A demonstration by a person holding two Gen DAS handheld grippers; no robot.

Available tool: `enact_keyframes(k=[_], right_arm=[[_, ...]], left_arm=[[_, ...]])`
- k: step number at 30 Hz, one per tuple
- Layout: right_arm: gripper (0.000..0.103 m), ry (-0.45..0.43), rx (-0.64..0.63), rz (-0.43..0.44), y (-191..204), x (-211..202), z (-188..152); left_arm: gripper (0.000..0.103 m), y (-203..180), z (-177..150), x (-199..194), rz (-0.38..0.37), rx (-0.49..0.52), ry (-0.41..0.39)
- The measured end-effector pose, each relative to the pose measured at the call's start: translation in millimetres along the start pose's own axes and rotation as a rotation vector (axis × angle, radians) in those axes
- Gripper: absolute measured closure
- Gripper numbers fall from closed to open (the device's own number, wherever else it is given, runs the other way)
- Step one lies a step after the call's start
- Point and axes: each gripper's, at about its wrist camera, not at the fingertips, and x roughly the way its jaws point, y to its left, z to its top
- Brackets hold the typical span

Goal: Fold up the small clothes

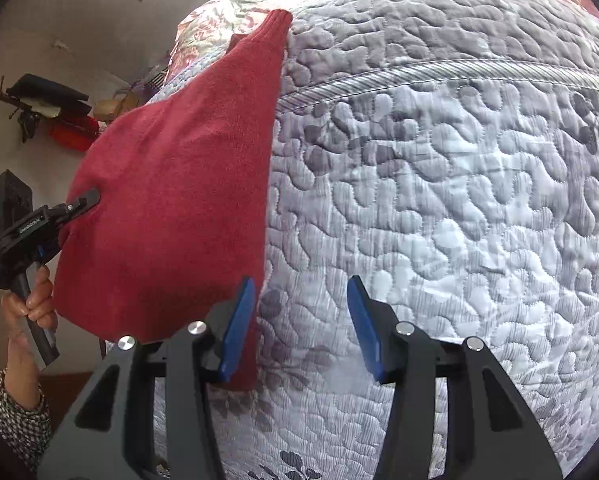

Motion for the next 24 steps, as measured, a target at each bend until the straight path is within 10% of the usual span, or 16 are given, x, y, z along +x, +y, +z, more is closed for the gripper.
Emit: enact_keyframes(k=[12, 18, 24], right_arm=[[0.051, 0.083, -0.073, 0.01, 50, 40, -8], [0.045, 0.102, -0.091, 0.017, 69, 49, -22], [0.042, 0.127, -0.084, 0.02, 77, 60, -40]], left_arm=[[0.08, 29, -23, 30, 0.086, -0.03, 0.026], [0.042, 21, -43, -8, 0.023, -0.043, 0.059], [0.05, 26, -76, 0, 0.039, -0.033, 0.163]])
